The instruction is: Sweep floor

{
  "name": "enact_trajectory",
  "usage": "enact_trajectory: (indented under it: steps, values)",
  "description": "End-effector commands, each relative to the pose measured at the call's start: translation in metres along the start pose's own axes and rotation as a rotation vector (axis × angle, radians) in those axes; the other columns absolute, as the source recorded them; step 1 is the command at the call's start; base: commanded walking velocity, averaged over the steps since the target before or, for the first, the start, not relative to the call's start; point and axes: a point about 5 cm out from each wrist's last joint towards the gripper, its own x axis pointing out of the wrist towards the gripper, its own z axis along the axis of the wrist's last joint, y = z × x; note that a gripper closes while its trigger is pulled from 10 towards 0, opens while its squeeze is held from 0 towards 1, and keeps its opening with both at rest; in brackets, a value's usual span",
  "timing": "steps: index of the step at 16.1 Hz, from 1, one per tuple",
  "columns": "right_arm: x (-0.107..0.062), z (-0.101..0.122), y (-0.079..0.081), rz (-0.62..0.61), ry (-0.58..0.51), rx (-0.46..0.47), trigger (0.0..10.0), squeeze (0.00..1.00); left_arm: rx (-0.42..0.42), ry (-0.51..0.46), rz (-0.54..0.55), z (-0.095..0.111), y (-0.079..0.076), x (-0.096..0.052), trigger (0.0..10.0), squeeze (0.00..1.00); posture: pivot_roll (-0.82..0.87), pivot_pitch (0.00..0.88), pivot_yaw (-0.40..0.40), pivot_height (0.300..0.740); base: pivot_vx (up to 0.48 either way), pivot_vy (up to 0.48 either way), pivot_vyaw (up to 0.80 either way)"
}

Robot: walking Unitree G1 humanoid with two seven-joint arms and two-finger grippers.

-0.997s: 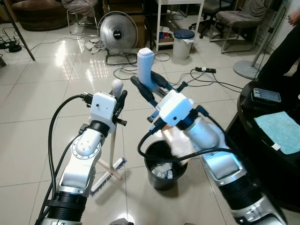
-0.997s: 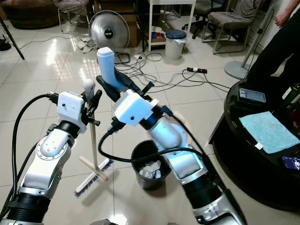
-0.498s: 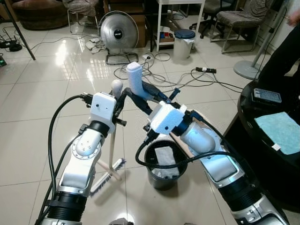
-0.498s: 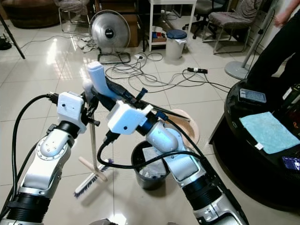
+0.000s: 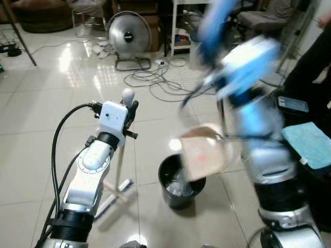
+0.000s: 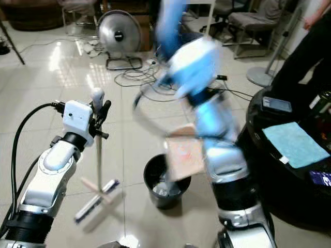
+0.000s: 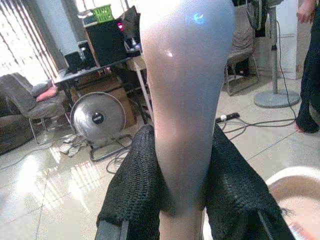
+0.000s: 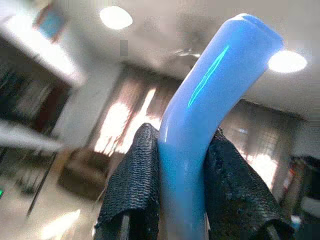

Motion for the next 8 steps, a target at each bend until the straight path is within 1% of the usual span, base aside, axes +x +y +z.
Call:
enact_trajectory:
  steps: [1,3,5,7,8]
  values:
    - [0.009,0.019,-0.001,-0.015,-0.072,0.023,10.0,0.00,0.032,-0.045,0.028,0.014,0.008,0.004,10.0,0.00,-0.04,0.017,0.010,0.740,0.000,0.000,0.00]
    - [0.014,0.027,0.001,-0.057,-0.096,0.028,10.0,0.00,0.042,-0.049,0.041,0.021,0.017,0.004,10.0,0.00,-0.03,0.010,0.007,0.740,0.000,0.000,0.77]
    - [0.015,0.028,0.001,-0.080,-0.083,0.056,10.0,0.00,0.056,-0.046,0.045,0.026,0.022,0.003,10.0,0.00,-0.02,0.006,0.005,0.740,0.000,0.000,0.77]
    - [0.012,0.018,0.003,-0.152,-0.029,0.165,10.0,0.00,0.123,-0.022,0.078,0.032,0.039,-0.003,10.0,0.00,0.01,0.001,-0.011,0.740,0.000,0.000,0.78]
    - [0.010,0.012,0.003,-0.174,-0.009,0.191,10.0,0.00,0.138,-0.016,0.087,0.033,0.044,-0.005,10.0,0.00,0.03,0.000,-0.019,0.740,0.000,0.000,0.79]
